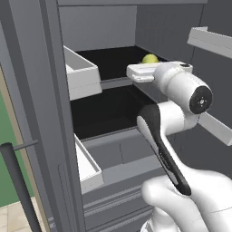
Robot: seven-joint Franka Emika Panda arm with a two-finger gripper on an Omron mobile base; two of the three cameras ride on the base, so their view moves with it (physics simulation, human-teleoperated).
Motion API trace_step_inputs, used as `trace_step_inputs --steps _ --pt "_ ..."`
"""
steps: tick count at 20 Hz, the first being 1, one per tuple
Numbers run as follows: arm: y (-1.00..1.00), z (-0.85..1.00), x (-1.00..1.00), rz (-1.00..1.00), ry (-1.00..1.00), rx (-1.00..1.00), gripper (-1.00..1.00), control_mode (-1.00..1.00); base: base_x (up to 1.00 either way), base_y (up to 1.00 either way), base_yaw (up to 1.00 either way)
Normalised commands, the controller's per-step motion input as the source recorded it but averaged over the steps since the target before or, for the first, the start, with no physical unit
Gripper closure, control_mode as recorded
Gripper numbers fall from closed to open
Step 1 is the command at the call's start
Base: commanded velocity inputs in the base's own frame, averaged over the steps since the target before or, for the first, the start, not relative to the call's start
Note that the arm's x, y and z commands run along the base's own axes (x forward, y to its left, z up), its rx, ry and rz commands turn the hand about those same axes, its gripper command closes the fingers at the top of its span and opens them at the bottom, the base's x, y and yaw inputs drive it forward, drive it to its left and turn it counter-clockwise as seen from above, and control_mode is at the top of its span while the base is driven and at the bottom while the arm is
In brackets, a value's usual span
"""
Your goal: Grab the onion and lemon from the fridge, place them in the blender, close the lid, and turn on the blender to create a marinade.
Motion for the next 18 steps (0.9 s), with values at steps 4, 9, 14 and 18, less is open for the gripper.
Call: trace_step_inputs --steps 4,9,14,18 --pt "0.06 0.39 -1.0 0.02 0.23 0.02 1.0 -1.0 0.0 0.0 0.0" --pt "0.08 0.03 -1.0 0.05 0.49 0.0 1.0 -1.0 0.0 0.0 0.0" --pt "0.0 -0.44 -1.0 0.08 0.55 0.0 1.0 -1.0 0.0 0.0 0.0" --pt "0.0 -0.81 -0.6 0.05 0.44 0.0 1.0 -1.0 0.0 0.0 0.0"
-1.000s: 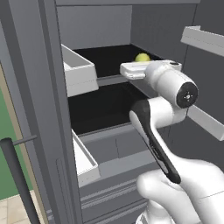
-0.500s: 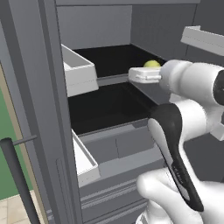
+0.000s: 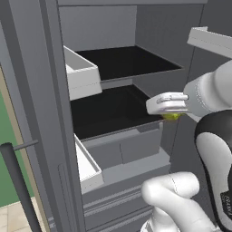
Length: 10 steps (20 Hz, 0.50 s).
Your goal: Grab the onion and lemon from the fridge, place them in the blender, close the lid, and turn on the blender to create a marinade.
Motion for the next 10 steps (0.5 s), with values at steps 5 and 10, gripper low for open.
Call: trace_step_inputs --steps 5,10 --pt "-0.19 -0.66 -0.19 0.0 0.06 0.0 1.0 -1.0 0.0 0.0 0.0" --pt "0.0 0.0 0.0 0.0 -0.01 0.0 1.0 -1.0 0.0 0.0 0.0"
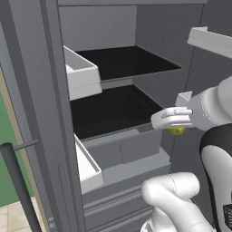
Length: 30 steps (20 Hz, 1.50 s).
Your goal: Grab the onion and lemon from the fridge, place them in the blender, close the lid, and turn on the blender to create a marinade.
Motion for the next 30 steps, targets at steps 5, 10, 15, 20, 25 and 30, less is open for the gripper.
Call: trace_step_inputs --steps 5,10,15,20,25,30 --pt "0.0 -0.01 -0.2 0.0 0.0 0.0 1.0 1.0 -0.29 0.0 0.0" --pt "0.0 0.0 0.0 0.0 0.0 0.0 1.0 1.0 -0.84 0.0 -0.16" --pt "0.0 0.0 0.0 0.0 0.0 0.0 1.0 1.0 -0.56 -0.25 -0.57" --pt "0.0 0.0 0.0 0.0 0.0 0.0 1.0 1.0 -0.01 -0.66 -0.67" --pt "0.0 0.0 0.0 0.0 0.0 0.0 1.0 1.0 0.0 -0.82 -0.68" --pt "0.0 0.0 0.0 0.0 0.0 0.0 1.0 1.0 0.0 -0.94 -0.68"
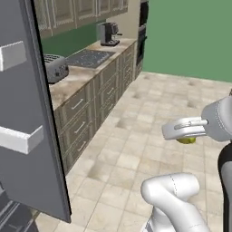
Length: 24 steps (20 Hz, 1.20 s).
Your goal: Grab the onion and lemon from the fridge, place them in the blender, close the lid, and turn on the blender to create a marinade.
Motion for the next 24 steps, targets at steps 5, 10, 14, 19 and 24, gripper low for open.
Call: trace_step_inputs --steps 5,10,14,19,24 --pt "0.0 0.0 0.0 0.0 0.0 0.0 1.0 1.0 0.15 -0.84 -0.65" --pt "0.0 0.0 0.0 0.0 0.0 0.0 1.0 1.0 0.87 -0.39 -0.5" --pt "0.0 0.0 0.0 0.0 0.0 0.0 1.0 1.0 1.0 -0.07 -0.41" --pt "0.0 0.0 0.0 0.0 0.0 0.0 1.0 1.0 1.0 0.22 -0.32" --pt "0.0 0.0 0.0 0.0 0.0 0.0 1.0 1.0 1.0 0.36 -0.31"
